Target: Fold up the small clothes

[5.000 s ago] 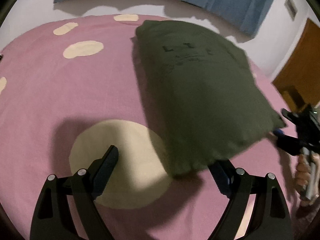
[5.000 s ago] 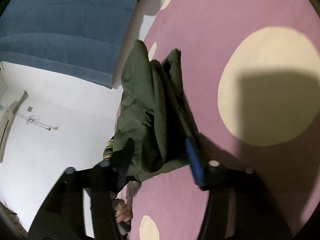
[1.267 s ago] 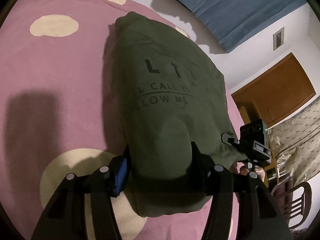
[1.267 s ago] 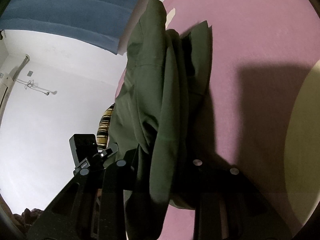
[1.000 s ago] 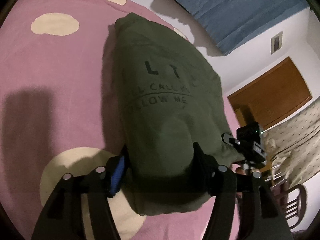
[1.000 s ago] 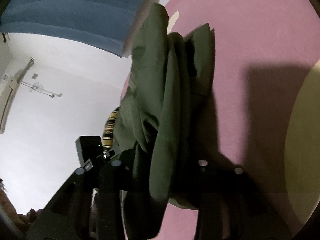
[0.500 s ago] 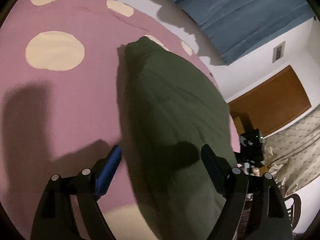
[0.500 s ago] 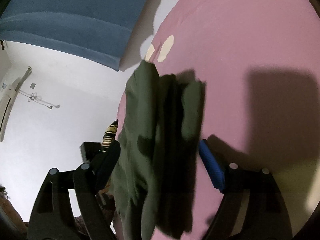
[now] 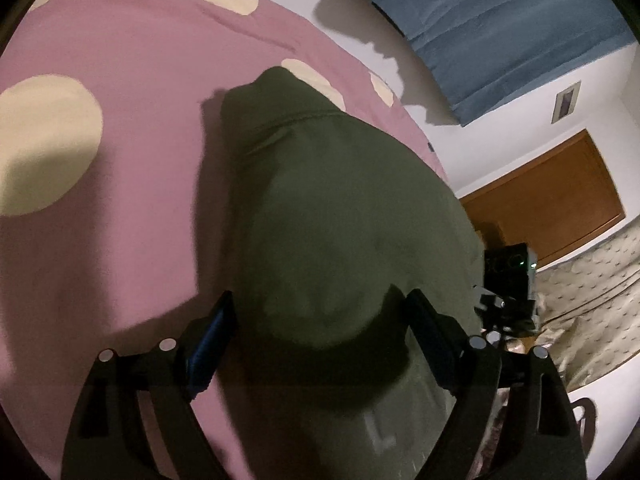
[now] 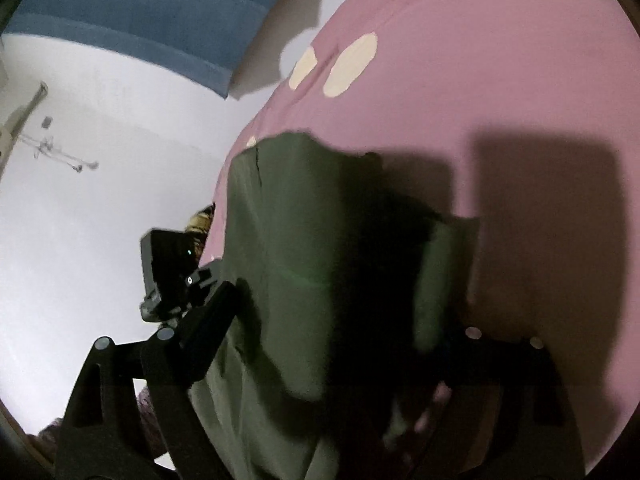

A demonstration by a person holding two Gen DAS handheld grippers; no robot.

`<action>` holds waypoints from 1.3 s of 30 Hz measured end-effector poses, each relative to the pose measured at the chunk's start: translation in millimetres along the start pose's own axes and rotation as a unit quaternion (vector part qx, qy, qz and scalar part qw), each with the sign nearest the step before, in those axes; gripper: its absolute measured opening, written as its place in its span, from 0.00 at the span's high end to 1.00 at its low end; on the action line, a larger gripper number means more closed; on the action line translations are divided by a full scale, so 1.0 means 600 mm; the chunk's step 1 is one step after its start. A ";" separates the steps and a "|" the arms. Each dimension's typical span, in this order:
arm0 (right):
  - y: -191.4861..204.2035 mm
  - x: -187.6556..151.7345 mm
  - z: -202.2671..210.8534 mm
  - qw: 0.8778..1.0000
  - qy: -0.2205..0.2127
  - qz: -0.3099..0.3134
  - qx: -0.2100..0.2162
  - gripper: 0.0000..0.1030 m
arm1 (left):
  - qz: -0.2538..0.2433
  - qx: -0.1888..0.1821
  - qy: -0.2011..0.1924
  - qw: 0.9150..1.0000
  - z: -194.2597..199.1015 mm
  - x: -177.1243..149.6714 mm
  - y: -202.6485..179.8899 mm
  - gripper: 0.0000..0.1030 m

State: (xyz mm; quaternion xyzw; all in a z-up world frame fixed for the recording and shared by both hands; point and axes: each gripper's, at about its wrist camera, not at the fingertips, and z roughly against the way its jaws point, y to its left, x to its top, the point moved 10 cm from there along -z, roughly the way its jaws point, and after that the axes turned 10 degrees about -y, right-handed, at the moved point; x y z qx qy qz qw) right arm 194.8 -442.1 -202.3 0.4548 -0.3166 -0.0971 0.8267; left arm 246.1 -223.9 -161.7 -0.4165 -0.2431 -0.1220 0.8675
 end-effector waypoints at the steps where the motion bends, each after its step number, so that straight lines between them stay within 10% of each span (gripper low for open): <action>1: -0.001 -0.002 -0.005 1.000 0.005 0.003 -0.009 0.33 | -0.008 0.008 -0.001 1.000 -0.001 -0.001 0.000 0.21; 12: 0.028 -0.009 0.018 0.999 -0.038 0.011 0.009 0.63 | -0.053 0.060 -0.019 0.997 0.034 -0.010 -0.006 0.45; 39: 0.104 0.008 -0.084 0.996 -0.042 -0.031 0.073 0.67 | -0.081 0.141 -0.048 0.986 0.119 0.054 0.044 0.51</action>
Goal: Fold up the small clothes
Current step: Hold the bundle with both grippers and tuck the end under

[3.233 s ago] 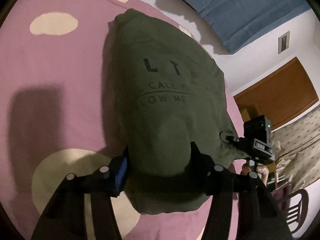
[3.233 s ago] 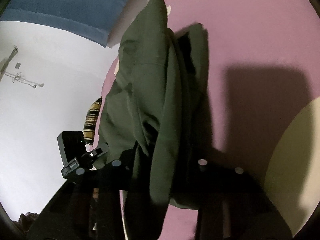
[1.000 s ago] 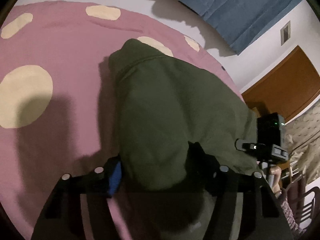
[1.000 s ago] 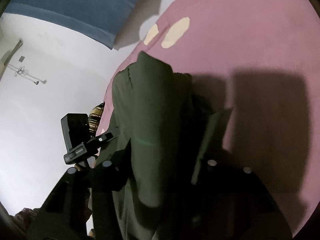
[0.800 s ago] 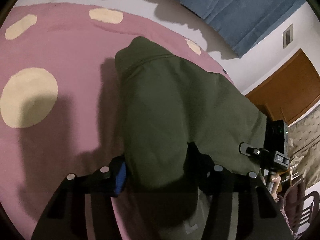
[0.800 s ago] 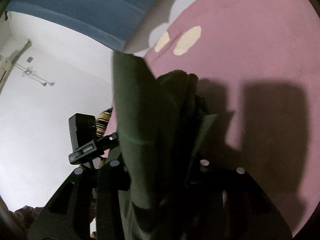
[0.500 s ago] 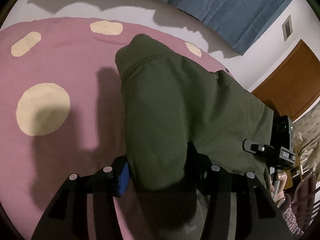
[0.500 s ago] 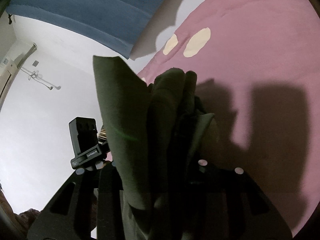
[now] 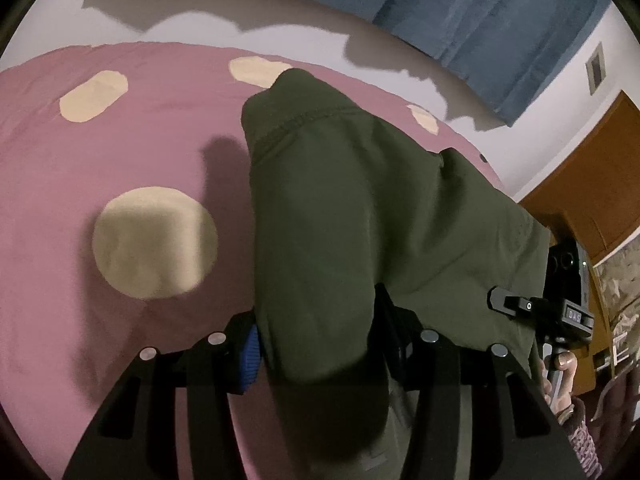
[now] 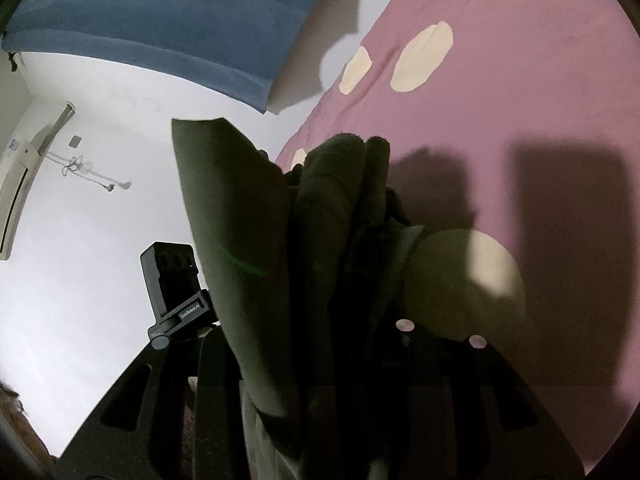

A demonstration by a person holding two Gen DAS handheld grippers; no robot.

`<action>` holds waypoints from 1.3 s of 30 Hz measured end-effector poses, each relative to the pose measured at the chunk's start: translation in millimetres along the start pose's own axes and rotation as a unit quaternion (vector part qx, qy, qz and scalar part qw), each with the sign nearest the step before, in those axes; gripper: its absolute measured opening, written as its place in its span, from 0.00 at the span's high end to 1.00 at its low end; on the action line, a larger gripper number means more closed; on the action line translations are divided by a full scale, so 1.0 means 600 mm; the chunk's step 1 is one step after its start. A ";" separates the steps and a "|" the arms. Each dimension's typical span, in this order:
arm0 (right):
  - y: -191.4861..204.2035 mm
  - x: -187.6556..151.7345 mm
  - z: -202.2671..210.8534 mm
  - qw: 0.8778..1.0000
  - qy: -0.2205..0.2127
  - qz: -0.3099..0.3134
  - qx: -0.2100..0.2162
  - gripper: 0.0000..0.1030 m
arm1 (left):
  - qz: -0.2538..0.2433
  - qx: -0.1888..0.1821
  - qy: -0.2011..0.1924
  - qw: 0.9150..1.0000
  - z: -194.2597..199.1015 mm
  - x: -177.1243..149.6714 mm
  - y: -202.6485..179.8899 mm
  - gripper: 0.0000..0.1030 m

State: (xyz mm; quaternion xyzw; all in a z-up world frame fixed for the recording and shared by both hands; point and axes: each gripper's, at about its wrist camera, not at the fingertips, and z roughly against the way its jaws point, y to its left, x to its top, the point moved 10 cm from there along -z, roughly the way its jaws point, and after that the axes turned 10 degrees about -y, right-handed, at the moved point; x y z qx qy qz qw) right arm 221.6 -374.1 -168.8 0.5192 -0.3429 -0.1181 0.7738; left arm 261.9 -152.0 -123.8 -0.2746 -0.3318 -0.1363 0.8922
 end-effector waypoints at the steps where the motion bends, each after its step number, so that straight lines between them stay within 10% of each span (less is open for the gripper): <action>1: 0.001 0.002 -0.006 1.000 0.001 0.000 0.000 0.67 | 0.000 0.002 0.000 1.000 -0.005 0.004 0.000 0.52; 39: -0.063 0.027 -0.069 0.996 0.032 -0.081 0.008 0.60 | 0.033 0.014 0.016 0.999 -0.075 0.041 0.081 0.38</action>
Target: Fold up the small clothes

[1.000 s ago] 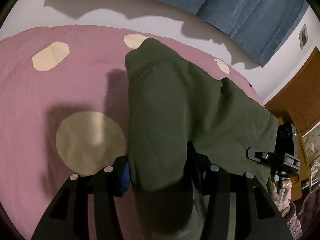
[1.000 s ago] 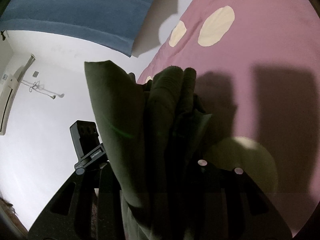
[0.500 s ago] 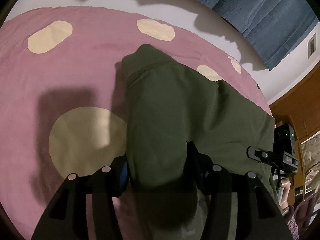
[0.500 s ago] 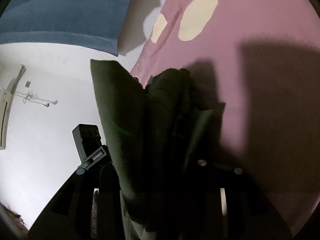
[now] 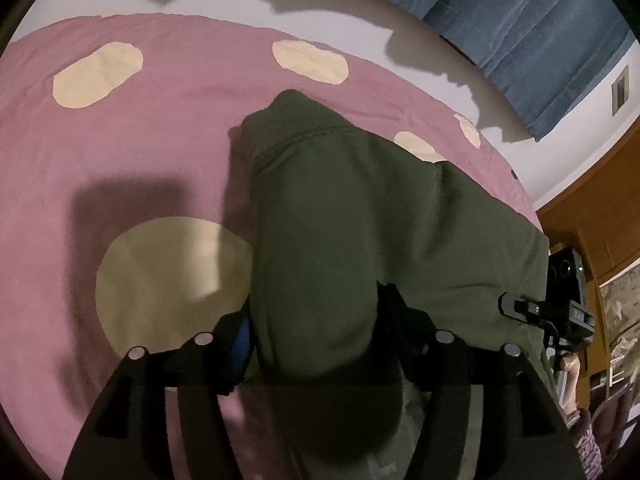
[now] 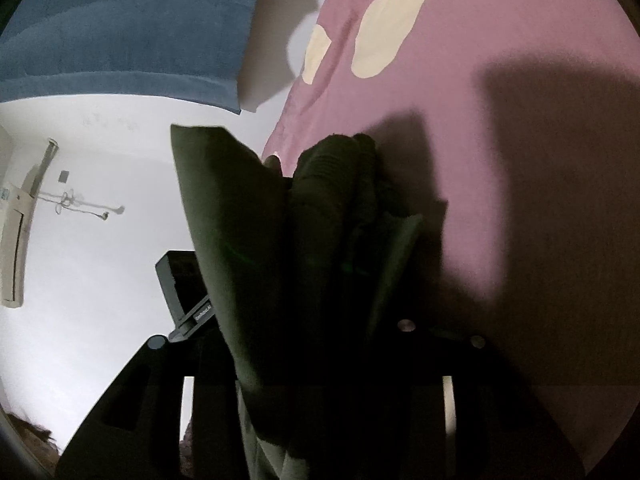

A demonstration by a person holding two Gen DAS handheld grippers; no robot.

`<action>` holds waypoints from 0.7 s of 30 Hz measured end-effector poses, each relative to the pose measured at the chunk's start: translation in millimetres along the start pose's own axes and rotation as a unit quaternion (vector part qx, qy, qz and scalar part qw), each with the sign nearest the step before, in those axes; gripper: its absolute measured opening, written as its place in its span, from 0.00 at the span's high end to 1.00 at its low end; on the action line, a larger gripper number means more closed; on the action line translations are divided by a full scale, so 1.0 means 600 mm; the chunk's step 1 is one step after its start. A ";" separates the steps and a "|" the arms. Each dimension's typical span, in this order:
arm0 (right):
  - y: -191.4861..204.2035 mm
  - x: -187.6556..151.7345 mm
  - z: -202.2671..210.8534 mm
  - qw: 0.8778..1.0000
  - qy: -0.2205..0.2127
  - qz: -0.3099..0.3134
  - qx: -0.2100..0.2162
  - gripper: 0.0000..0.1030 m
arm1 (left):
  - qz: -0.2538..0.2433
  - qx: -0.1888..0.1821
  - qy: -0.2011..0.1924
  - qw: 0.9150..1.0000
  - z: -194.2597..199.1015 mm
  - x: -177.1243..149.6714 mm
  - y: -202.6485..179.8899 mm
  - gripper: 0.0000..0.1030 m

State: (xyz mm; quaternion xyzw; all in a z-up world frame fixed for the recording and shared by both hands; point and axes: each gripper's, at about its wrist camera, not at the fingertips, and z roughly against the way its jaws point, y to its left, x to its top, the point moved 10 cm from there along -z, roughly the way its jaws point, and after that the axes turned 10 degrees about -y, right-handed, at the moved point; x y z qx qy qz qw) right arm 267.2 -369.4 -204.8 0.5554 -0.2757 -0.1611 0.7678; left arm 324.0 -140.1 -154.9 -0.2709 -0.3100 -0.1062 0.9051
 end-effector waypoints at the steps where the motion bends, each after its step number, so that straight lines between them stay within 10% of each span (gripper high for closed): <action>1: 0.004 -0.001 0.005 1.000 -0.002 -0.004 0.002 0.57 | -0.001 0.001 -0.004 1.000 0.004 0.001 0.001 0.37; 8: 0.030 -0.012 0.058 0.999 -0.030 0.014 -0.028 0.29 | 0.014 -0.035 -0.019 0.999 0.067 -0.020 0.000 0.24; 21: 0.049 -0.153 0.134 0.992 -0.014 0.077 -0.100 0.22 | 0.077 -0.114 -0.014 0.990 0.177 -0.173 -0.028 0.19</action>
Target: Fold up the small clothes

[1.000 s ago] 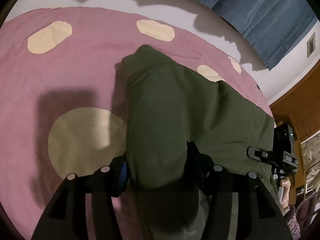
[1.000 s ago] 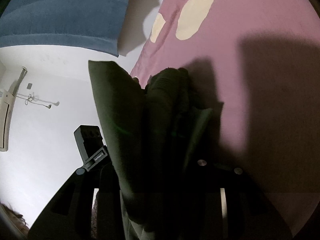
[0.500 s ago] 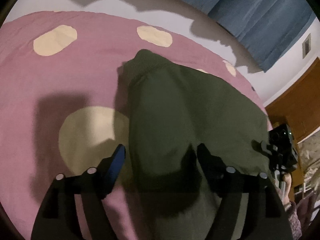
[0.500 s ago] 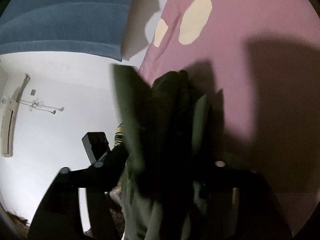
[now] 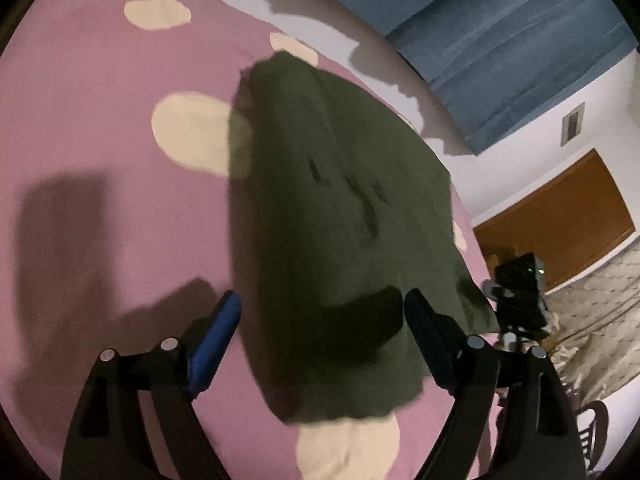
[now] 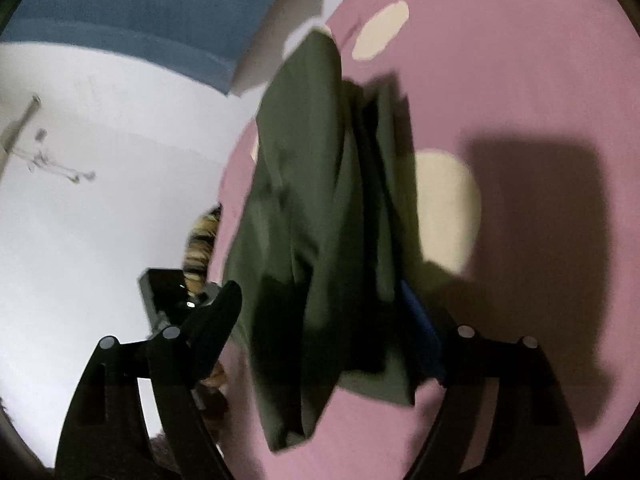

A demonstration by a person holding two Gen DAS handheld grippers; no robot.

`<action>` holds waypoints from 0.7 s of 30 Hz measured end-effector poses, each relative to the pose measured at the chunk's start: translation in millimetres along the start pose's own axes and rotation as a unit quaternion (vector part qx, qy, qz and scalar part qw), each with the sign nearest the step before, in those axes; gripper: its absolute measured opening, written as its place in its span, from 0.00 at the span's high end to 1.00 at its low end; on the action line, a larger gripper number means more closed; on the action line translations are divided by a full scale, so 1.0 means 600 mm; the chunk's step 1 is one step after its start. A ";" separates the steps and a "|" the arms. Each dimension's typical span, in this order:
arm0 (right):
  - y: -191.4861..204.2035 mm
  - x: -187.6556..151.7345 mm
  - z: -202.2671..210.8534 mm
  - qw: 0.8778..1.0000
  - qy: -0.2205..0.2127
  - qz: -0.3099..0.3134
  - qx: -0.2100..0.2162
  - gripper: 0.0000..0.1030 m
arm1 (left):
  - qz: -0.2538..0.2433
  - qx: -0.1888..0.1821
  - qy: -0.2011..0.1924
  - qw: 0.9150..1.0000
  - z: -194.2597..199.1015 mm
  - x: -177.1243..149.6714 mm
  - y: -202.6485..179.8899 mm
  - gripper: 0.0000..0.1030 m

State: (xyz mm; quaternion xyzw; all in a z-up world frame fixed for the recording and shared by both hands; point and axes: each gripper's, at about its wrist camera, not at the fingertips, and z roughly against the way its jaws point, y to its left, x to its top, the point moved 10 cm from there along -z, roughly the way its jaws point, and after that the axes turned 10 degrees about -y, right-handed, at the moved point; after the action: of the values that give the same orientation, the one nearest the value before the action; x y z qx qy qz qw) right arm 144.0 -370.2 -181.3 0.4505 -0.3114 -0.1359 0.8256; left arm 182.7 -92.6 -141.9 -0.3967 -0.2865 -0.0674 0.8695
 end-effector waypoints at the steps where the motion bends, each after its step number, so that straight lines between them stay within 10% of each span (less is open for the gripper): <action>1: -0.003 -0.011 -0.003 1.000 0.007 0.010 -0.014 0.22 | 0.003 -0.002 0.005 1.000 -0.001 -0.010 -0.002 0.19; 11: -0.004 -0.038 -0.027 1.000 0.010 0.017 -0.019 0.23 | 0.048 -0.024 0.024 0.998 -0.010 -0.040 0.000 0.17; 15: -0.006 -0.029 -0.056 0.999 0.018 0.015 -0.032 0.56 | 0.026 -0.003 0.029 0.999 -0.024 -0.053 -0.005 0.30; 21: -0.003 -0.025 -0.041 1.000 0.009 -0.016 -0.002 0.72 | -0.001 0.021 0.025 0.999 -0.020 -0.046 -0.014 0.43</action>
State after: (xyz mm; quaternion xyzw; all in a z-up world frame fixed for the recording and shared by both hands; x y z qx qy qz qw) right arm 148.3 -347.7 -198.3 0.4547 -0.2962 -0.1452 0.8273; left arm 162.4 -109.8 -158.0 -0.3758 -0.2665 -0.0723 0.8846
